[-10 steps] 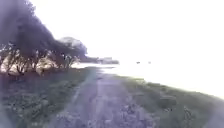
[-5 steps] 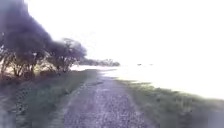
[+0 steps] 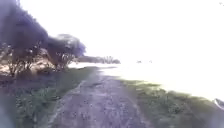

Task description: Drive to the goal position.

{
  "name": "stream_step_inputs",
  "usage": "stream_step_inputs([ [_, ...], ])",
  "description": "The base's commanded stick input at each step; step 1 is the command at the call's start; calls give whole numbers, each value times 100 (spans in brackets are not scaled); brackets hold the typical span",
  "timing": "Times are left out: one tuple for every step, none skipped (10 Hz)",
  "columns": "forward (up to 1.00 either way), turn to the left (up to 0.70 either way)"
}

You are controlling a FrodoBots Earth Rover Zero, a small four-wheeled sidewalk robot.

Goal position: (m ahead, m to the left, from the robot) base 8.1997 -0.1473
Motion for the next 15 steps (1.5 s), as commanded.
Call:
stream_step_inputs([
  [100,34],
  [100,23],
  [100,0],
  [100,0],
  [100,0],
  [100,0],
  [100,0],
  [100,0],
  [100,0],
  [100,0],
  [100,0],
  [100,0],
  [100,0],
  [100,0],
  [100,0],
])
